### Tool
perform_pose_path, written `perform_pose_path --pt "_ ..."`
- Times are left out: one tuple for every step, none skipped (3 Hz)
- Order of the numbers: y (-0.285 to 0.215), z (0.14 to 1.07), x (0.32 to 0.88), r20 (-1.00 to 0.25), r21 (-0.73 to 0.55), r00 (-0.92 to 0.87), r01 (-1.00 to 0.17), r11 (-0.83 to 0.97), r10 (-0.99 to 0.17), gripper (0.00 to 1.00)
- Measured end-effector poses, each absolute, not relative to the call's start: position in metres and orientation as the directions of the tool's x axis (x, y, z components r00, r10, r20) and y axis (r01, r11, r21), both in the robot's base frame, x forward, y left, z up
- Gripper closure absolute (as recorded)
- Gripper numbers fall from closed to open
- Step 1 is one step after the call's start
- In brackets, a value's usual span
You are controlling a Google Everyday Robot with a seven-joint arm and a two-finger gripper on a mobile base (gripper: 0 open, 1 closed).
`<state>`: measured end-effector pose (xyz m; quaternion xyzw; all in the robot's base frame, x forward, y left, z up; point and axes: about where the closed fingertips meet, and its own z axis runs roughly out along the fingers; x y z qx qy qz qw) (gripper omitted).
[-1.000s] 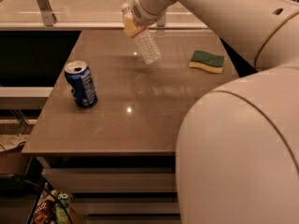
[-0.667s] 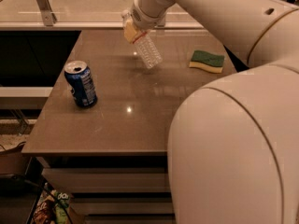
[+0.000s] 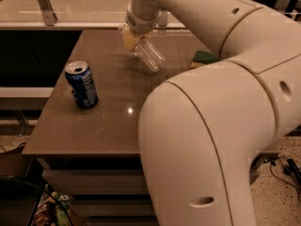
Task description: Knock water bottle over
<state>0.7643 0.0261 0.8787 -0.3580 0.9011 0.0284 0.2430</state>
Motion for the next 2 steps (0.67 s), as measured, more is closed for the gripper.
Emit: perform_pose_path --pt "0.032 0.87 0.763 -0.378 -0.14 -0.63 -0.685 0.715 -0.678 1.0" --pt "0.038 0.857 0.763 -0.253 -0.16 -0.621 -0.729 0.665 -0.742 1.0"
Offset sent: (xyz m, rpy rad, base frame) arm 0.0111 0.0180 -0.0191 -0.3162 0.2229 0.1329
